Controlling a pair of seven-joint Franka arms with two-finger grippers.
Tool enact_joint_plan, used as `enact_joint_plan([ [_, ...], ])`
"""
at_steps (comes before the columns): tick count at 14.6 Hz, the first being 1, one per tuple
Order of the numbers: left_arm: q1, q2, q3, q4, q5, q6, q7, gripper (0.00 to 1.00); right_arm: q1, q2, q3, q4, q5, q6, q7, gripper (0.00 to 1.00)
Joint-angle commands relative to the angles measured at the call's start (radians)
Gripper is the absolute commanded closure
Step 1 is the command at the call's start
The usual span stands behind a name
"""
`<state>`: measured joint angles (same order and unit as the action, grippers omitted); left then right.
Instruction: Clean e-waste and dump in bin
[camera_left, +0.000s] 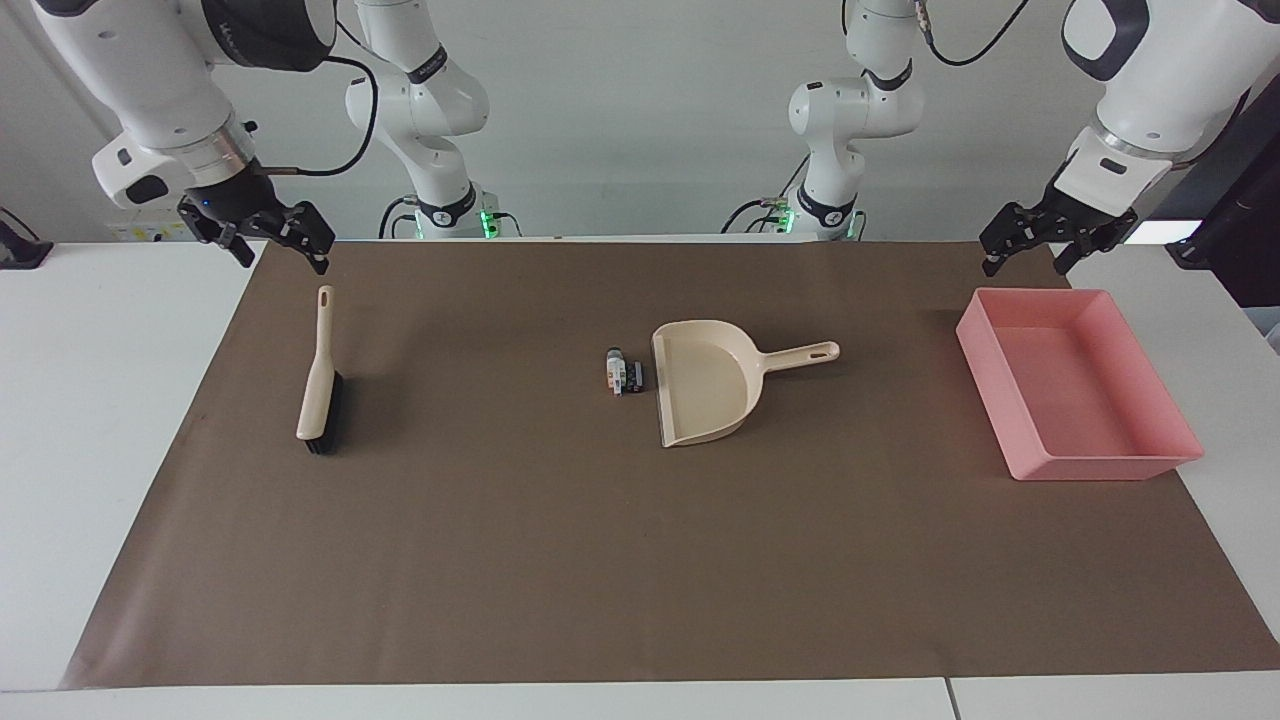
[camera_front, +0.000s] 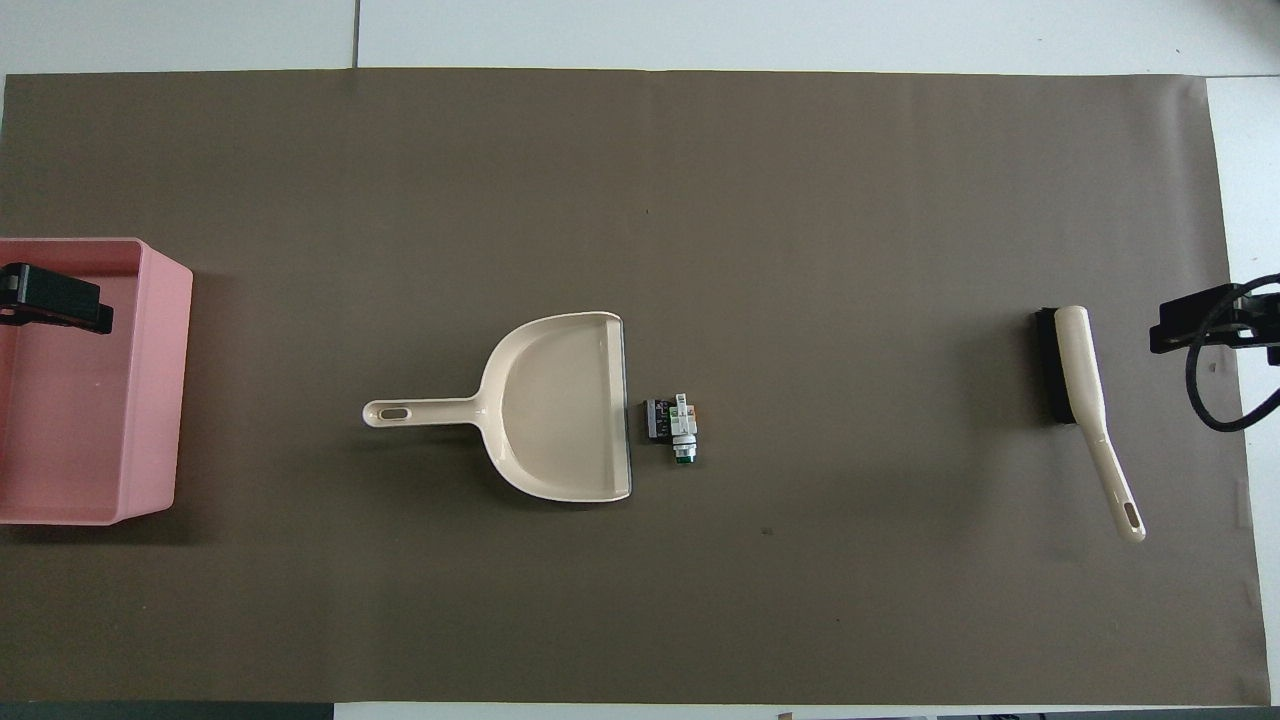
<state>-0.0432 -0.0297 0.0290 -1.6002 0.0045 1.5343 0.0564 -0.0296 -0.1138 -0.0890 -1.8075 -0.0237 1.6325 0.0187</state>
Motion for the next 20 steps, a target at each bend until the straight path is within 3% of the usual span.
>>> enact_joint_plan([
  [1,0.0,-0.029,-0.012,-0.037,0.011,0.05,0.017,0.01,-0.056,-0.153,0.005,-0.351,-0.005,0.217,-0.062,0.0],
  [3,-0.001,-0.029,-0.015,-0.047,0.006,0.089,0.061,0.01,-0.101,-0.138,0.005,-0.442,-0.005,0.282,-0.124,0.0],
  [7,-0.029,-0.047,-0.017,-0.093,0.0,0.144,0.414,0.01,-0.154,-0.101,0.003,-0.605,-0.005,0.487,-0.199,0.0],
  [9,-0.05,-0.068,-0.017,-0.156,-0.02,0.217,0.499,0.01,-0.188,-0.098,0.005,-0.68,-0.005,0.573,-0.249,0.0],
  [15,-0.104,-0.085,-0.018,-0.263,-0.026,0.26,1.012,0.01,-0.196,-0.087,0.005,-0.739,-0.005,0.645,-0.238,0.0],
  [20,-0.219,-0.09,-0.015,-0.4,-0.024,0.349,1.105,0.01,-0.197,-0.087,0.003,-0.739,-0.005,0.642,-0.249,0.07],
])
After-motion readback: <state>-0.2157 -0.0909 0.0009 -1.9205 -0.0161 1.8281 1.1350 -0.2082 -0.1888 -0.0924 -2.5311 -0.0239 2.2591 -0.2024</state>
